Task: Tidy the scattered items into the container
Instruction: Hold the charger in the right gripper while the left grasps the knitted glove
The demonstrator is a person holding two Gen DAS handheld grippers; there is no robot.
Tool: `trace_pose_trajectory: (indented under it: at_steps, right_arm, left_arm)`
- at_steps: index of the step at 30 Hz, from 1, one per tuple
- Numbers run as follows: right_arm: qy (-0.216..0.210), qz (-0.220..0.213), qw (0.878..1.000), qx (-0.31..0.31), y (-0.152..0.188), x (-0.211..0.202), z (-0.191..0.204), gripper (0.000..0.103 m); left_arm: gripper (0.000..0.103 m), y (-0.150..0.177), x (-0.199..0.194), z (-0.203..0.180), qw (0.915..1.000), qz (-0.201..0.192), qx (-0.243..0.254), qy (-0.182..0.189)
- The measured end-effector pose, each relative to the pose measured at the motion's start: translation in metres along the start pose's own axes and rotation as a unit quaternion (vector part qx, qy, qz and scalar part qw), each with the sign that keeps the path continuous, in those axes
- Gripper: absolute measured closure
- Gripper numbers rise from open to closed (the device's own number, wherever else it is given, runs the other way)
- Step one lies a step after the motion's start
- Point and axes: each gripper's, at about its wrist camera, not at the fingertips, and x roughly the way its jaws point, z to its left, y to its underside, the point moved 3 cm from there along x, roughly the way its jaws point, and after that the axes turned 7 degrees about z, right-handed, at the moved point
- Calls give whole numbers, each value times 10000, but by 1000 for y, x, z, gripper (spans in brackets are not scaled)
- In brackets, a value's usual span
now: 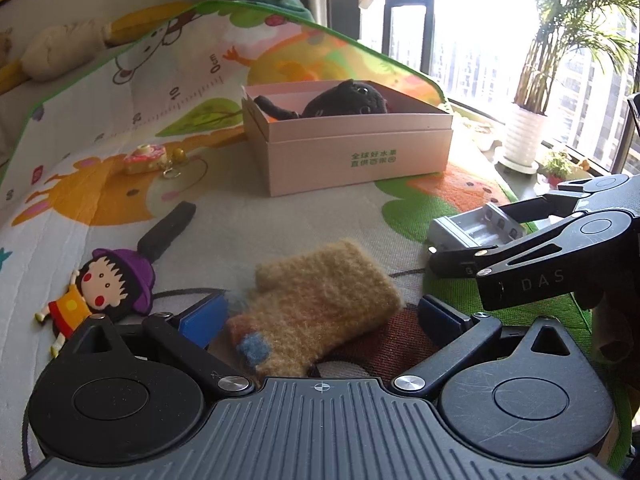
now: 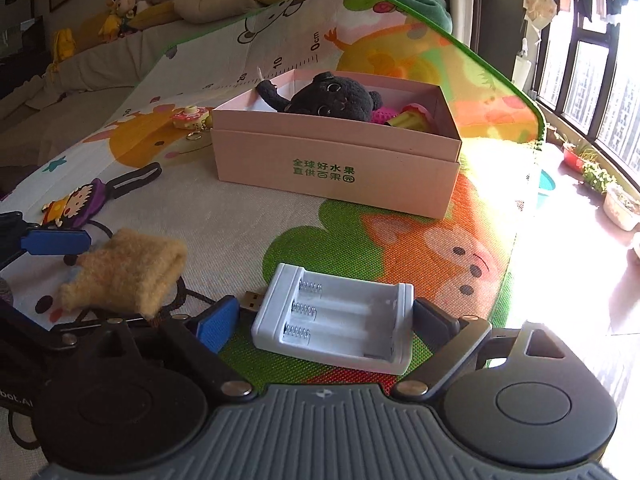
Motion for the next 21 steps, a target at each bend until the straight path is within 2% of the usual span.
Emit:
trace_pose_trajectory:
  at_steps: [4,6,8,10,14,17,21]
  right_arm:
    - [-12,-30,9997,259,9,-7,-12,9]
    - [-10,-28,9994,350,8,-6,-15,7]
    - [2,-19,9995,324,8,-5,-14,6]
    - [-17,-19,9994,333,8,-5,-14,5]
    - [-103,-30,9991,406,9,-5,-16,2]
    - [-88,-1,9992,390,8,-4,-16,0]
    - [-51,14,9993,358,8,-4,-15,0]
  left_arm:
    - [0,11,-9,-24,9974,204,346,594]
    - [0,16,-16,-34,9953,260,530,768]
    - [0,15,-19,-34,9963,236,559,611]
    - [0,12,-16,-27,9981,218,529,234]
    - [0,0,-1,-7,9983,465,274,-234]
    - [0,-5,2,-3,9975,611,167,-297]
    - [0,-8,1,-10,9960,723,312,-432]
